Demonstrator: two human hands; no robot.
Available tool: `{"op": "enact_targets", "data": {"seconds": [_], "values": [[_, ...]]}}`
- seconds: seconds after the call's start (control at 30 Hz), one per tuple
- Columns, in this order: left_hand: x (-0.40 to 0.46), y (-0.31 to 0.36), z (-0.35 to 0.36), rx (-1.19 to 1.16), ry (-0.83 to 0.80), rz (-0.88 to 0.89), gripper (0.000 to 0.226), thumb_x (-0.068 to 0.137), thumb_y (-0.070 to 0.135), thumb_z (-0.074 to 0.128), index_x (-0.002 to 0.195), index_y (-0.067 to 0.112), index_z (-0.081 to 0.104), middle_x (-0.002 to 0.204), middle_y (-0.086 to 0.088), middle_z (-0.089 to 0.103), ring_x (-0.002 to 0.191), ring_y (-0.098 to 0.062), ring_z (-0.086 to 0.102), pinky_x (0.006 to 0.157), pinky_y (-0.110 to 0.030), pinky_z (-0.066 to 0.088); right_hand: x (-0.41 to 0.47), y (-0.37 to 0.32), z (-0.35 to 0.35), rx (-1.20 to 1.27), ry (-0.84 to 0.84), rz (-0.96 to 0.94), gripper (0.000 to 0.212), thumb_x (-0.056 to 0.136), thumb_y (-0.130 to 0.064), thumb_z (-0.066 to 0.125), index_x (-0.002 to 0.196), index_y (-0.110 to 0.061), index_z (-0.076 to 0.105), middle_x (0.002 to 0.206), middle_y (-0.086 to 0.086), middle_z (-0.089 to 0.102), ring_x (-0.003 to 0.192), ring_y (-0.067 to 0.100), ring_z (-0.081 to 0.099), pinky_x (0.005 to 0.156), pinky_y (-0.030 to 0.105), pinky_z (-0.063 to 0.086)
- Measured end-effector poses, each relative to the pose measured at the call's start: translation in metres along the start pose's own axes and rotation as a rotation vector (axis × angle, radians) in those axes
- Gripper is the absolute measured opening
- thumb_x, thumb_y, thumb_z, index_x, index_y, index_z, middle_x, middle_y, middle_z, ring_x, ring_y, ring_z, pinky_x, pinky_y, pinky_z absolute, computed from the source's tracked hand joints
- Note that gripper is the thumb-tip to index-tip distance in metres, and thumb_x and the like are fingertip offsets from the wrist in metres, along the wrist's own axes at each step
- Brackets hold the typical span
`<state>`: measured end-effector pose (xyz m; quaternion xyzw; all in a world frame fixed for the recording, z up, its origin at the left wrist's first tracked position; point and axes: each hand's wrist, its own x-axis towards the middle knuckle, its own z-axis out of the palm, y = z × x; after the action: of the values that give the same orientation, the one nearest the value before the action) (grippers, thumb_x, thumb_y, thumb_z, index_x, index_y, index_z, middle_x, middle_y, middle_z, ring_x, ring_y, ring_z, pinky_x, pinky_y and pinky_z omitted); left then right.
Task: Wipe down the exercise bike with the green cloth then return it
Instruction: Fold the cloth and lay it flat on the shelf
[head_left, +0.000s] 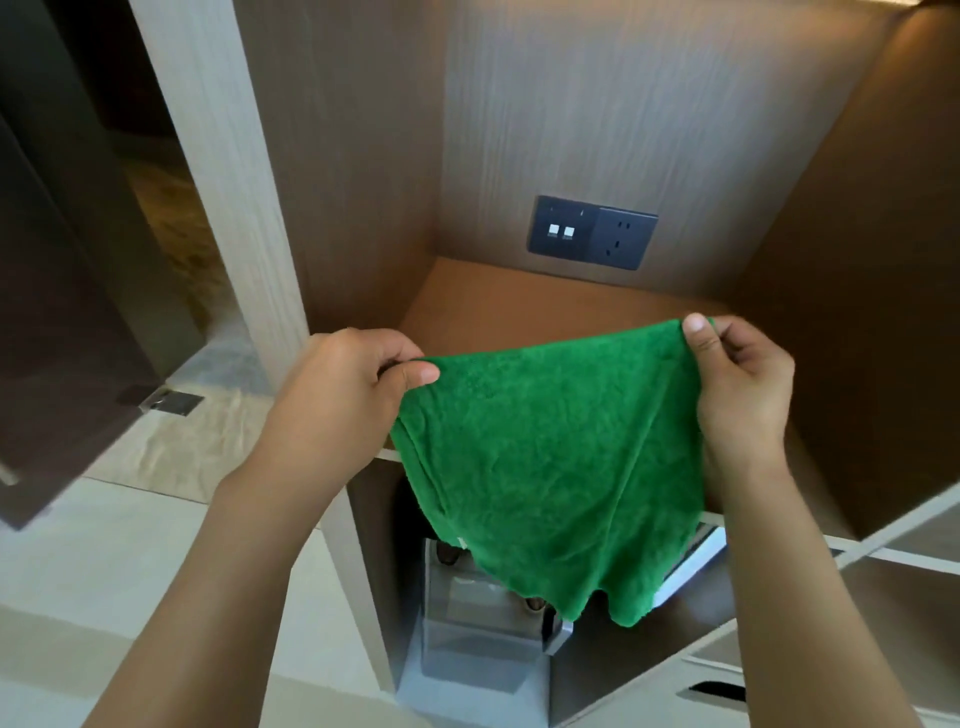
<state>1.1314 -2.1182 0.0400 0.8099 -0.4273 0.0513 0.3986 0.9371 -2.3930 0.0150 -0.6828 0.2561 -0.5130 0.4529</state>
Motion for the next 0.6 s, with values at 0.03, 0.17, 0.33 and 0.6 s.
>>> {"op": "enact_targets", "data": {"seconds": [0.03, 0.17, 0.33, 0.6], "values": [[0.001, 0.000, 0.003, -0.020, 0.011, 0.018, 0.019, 0.095, 0.038, 0.071, 0.081, 0.025, 0.072, 0.066, 0.001, 0.067, 0.064, -0.019, 0.062, 0.059, -0.038, 0.051, 0.000, -0.002, -0.006, 0.032, 0.017, 0.009, 0.029, 0.101, -0.035, 0.068, 0.077, -0.020, 0.067, 0.073, -0.007, 0.054, 0.074, 0.014, 0.043, 0.070, 0.036, 0.035], [0.010, 0.004, 0.018, -0.083, 0.010, 0.043, 0.008, 0.088, 0.034, 0.080, 0.083, 0.032, 0.074, 0.083, 0.008, 0.069, 0.078, -0.016, 0.066, 0.074, -0.044, 0.056, 0.000, -0.006, -0.026, 0.100, 0.009, 0.022, 0.020, 0.103, -0.027, 0.067, 0.083, -0.023, 0.071, 0.078, -0.007, 0.061, 0.079, 0.016, 0.050, 0.074, 0.037, 0.041], [0.014, 0.013, 0.035, 0.006, 0.079, -0.056, 0.010, 0.082, 0.042, 0.084, 0.084, 0.033, 0.080, 0.087, 0.011, 0.071, 0.079, -0.015, 0.067, 0.078, -0.043, 0.057, -0.002, 0.003, -0.040, 0.043, -0.023, 0.072, 0.015, 0.101, -0.021, 0.070, 0.089, -0.014, 0.077, 0.081, -0.008, 0.070, 0.078, 0.007, 0.060, 0.074, 0.029, 0.049], [0.017, 0.020, 0.046, -0.265, 0.108, -0.197, 0.014, 0.075, 0.026, 0.092, 0.073, 0.029, 0.079, 0.067, 0.015, 0.073, 0.062, -0.003, 0.070, 0.069, -0.029, 0.062, -0.004, 0.013, -0.058, 0.029, -0.056, 0.173, 0.006, 0.090, -0.021, 0.083, 0.092, -0.016, 0.085, 0.066, 0.003, 0.074, 0.060, 0.026, 0.065, 0.068, 0.044, 0.053]]}}
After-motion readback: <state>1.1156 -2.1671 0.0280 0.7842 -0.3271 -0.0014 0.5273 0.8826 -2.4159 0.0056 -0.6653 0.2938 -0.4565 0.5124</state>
